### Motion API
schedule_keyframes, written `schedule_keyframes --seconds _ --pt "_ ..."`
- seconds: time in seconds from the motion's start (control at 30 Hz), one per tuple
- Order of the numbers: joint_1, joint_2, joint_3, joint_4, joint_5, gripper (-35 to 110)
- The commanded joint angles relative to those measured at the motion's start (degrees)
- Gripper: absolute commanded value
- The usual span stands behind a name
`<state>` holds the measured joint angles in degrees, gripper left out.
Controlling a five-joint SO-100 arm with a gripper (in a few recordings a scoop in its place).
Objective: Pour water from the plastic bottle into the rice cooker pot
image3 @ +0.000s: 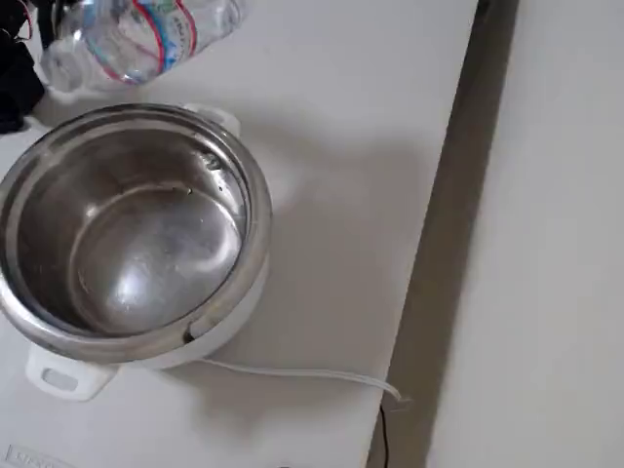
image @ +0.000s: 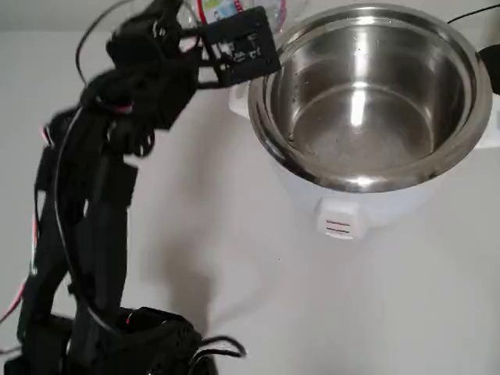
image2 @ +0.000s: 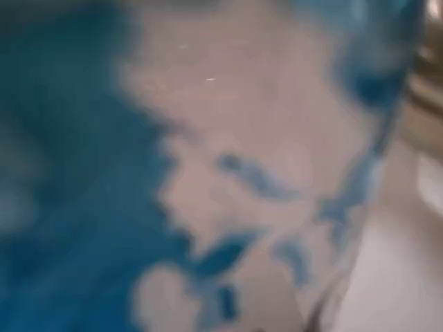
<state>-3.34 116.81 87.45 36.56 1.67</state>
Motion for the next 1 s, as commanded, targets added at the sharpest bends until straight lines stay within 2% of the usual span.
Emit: schedule_keyframes --seconds 0.0,0.5,0.63,0.97 --pt "0.79 -2.02 -16.87 3.43 9.32 14" --pt "4.48 -9.4 -25.31 7.12 28.48 14" --pt "4.75 -12.92 -30.41 9.4 30.59 14" --pt "6.42 -13.18 -30.67 9.67 31.2 14"
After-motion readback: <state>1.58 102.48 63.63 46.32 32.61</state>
